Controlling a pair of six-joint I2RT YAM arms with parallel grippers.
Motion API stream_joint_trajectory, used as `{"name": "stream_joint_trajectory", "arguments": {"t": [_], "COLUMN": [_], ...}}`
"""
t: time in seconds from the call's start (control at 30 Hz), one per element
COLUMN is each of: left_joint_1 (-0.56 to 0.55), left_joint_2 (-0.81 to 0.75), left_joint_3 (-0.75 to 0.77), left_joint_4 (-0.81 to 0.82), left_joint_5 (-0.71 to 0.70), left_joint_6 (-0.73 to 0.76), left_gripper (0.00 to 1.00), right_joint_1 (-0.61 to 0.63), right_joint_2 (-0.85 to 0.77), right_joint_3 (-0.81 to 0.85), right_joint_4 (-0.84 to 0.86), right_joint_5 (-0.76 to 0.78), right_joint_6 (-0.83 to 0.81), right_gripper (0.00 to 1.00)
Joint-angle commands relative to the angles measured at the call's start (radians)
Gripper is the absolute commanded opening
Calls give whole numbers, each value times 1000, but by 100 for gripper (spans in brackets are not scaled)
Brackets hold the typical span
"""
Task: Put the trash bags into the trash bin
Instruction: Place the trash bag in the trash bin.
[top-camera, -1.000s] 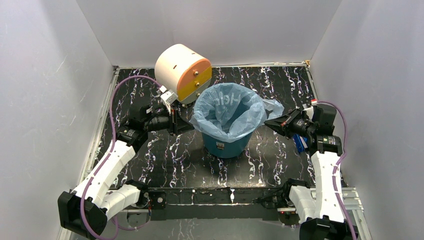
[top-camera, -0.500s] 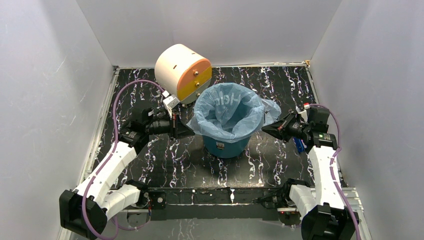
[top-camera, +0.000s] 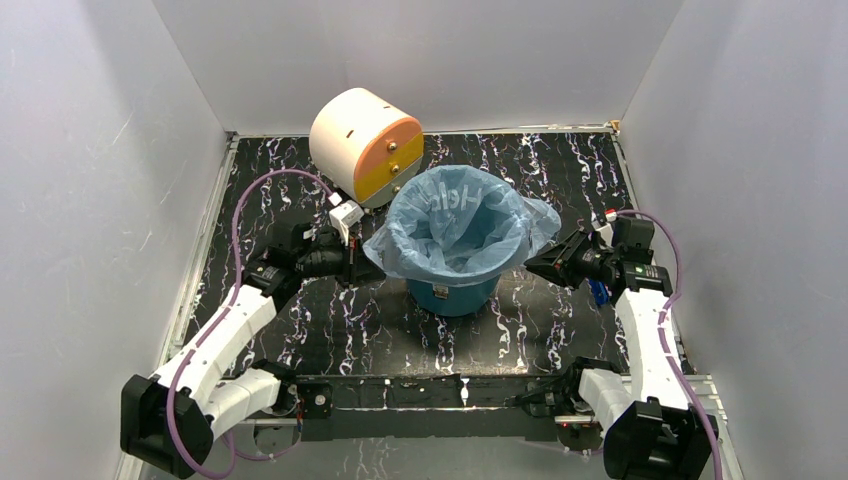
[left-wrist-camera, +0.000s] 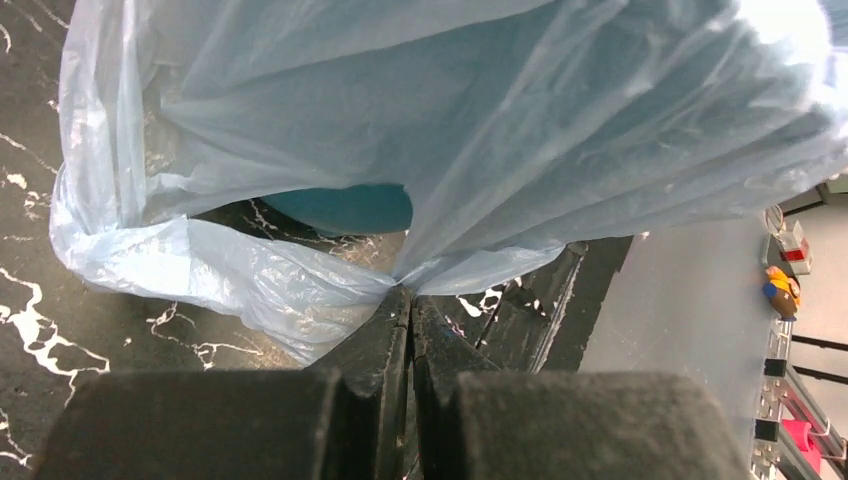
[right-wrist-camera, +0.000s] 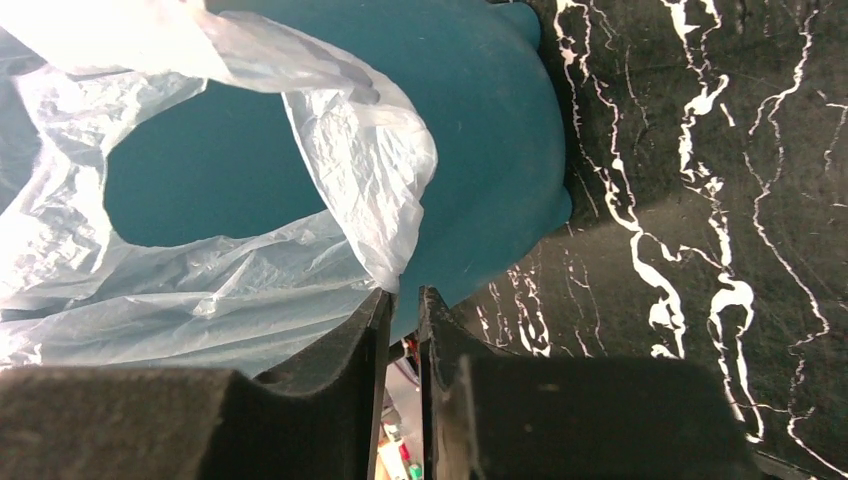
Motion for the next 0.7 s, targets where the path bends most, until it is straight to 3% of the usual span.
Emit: {"name": "stream_joint_trajectory", "arguments": {"t": [0.0, 0.1, 0.17, 0.27, 0.37, 0.5, 0.67], "left_joint_1": [-3, -3, -4, -3, -4, -5, -3], "left_joint_2": [16, 12, 0, -20, -33, -29, -17], "left_joint_3": [10, 16, 16, 13, -3, 0, 2], "left_joint_4": [-25, -8, -1, 10, 39, 44, 55], "left_joint_5": [-81, -107, -124, -128, -115, -109, -109], "left_joint_6": [19, 5, -3, -18, -36, -48, -66], "left_gripper": [0, 0, 13, 24, 28, 28, 28], "right_joint_1": [2, 1, 0, 1, 1, 2, 40], "right_joint_2": [13, 6, -4, -38, -106, -188, -213], "right_joint_3": [9, 15, 26, 62, 79, 114, 82], "right_joint_4": [-21, -43, -75, -163, -182, -184, -67], "right_joint_5": [28, 53, 94, 175, 167, 66, -221], "right_joint_6": [-73, -94, -106, -145, -152, -192, -178], "right_gripper": [29, 33, 38, 49, 55, 59, 58]}}
